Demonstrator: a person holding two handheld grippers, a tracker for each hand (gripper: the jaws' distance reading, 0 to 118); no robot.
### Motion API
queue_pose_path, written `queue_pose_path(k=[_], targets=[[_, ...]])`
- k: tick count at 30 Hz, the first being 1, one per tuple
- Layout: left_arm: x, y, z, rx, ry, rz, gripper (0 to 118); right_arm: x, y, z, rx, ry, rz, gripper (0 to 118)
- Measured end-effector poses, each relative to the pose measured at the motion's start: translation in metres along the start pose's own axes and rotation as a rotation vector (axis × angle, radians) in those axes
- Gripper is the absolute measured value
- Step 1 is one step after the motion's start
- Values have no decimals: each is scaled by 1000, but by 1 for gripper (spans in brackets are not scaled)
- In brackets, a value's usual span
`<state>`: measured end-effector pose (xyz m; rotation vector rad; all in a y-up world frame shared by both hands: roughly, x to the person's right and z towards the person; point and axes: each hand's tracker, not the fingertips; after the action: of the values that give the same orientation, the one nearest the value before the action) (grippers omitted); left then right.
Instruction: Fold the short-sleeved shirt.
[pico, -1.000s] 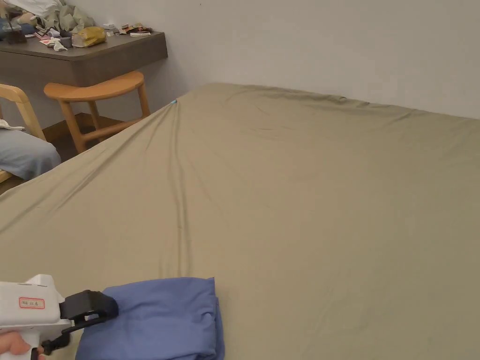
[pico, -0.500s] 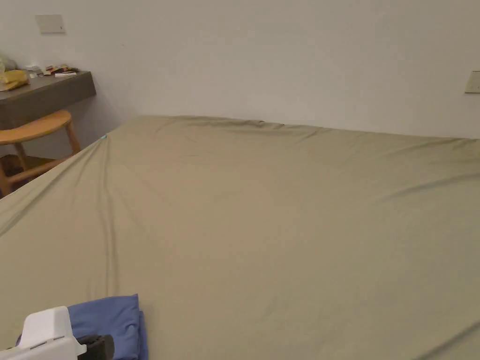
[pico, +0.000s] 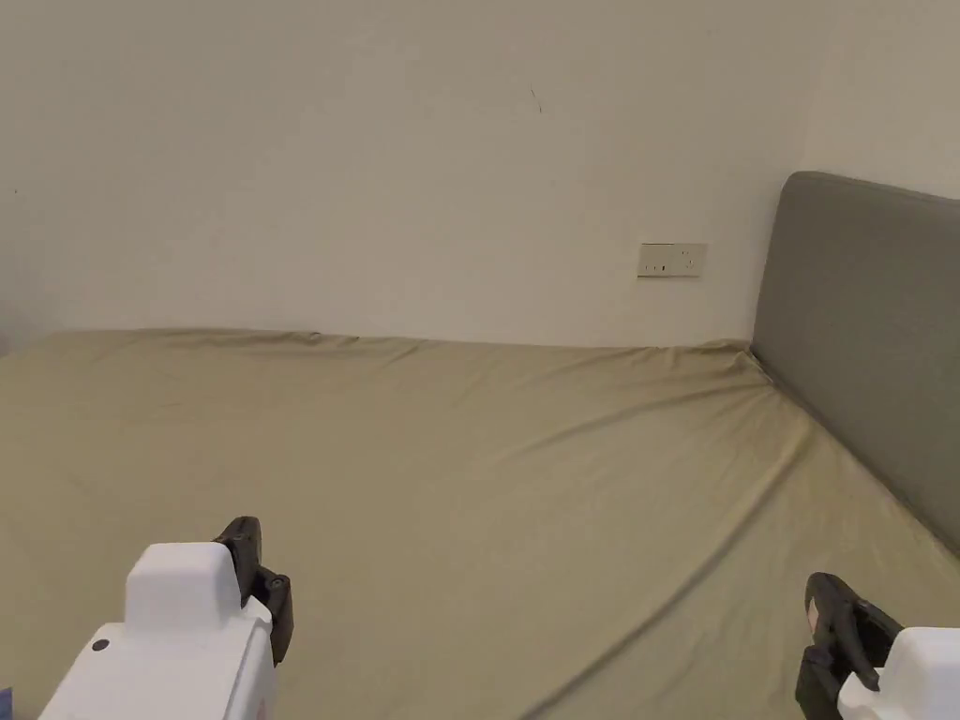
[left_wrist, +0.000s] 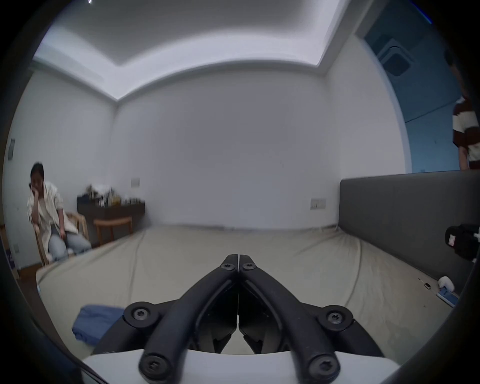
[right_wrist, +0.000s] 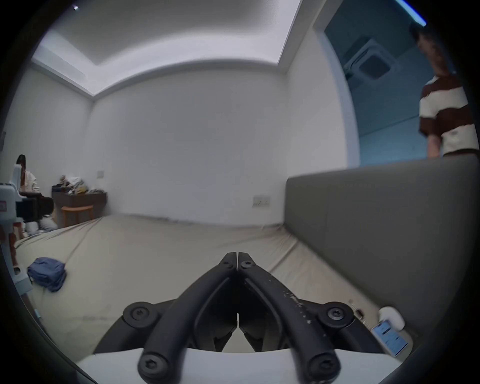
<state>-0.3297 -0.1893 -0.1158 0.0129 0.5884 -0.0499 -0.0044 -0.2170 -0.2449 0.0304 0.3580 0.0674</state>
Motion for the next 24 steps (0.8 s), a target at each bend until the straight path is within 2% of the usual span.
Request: queue_pose_path(k=[5, 24], targets=[[15, 18, 18, 129, -7, -20, 0, -5, 18, 10, 107, -40, 29, 1], [20, 20, 33, 152, -24, -5, 0, -8, 36, 20, 169, -44, 35, 1]])
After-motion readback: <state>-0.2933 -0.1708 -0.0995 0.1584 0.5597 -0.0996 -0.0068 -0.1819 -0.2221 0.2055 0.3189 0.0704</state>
